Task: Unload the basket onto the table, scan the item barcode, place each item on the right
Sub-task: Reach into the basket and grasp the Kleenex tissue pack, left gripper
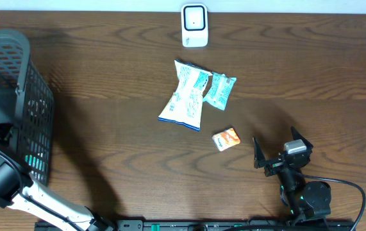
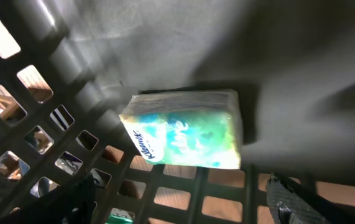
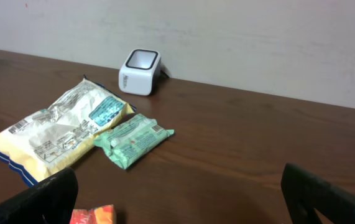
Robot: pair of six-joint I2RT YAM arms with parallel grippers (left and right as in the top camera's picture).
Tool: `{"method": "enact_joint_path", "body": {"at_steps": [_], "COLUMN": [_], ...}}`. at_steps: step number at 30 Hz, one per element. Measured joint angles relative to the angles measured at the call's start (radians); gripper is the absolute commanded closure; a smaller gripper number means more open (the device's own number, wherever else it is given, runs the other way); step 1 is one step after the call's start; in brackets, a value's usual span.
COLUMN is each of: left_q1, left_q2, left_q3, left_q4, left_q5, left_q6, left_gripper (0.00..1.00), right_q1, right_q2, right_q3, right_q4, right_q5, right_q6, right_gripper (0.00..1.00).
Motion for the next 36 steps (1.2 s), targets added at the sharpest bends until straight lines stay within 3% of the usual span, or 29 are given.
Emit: {"method": "enact_joint_path", "body": {"at_steps": [22,26,28,30,32,36], "left_q1": [-0.082,-0.082,-0.082,-0.082,-0.083,-0.084], "left_q2": [0.001,-0.010,-0.025,-0.029,-0.029,-0.032], "left_q3": [-0.126,-0.200,-0.227,-0.246,-0.251,-0.250], "left_q4": [0.178,0.223,0.246,0.255,0.253,0.234], "left_q5": [-0.064,-0.072,-0.072,-0.079,-0.084,-0.093], "left_q6": [-0.013,-0.019,-0.024,-0.026,-0.027,-0.028], "left_gripper": [0.10,0.27,0.46,0.73,0.90,0.92], "right_q1": [0.000,0.000,0.000,0.000,0.000,0.000], "right_q2": [0.000,0.000,0.000,0.000,0.000,0.000], "right_q3": [0.000,0.000,0.000,0.000,0.000,0.000], "right_q4": [0.000,0.000,0.000,0.000,0.000,0.000], "right_q5": [0.000,0.000,0.000,0.000,0.000,0.000], "right_q6": [0.000,0.000,0.000,0.000,0.000,0.000], "right_gripper": [0.01,0.01,0.01,0.01,0.01,0.01]}}
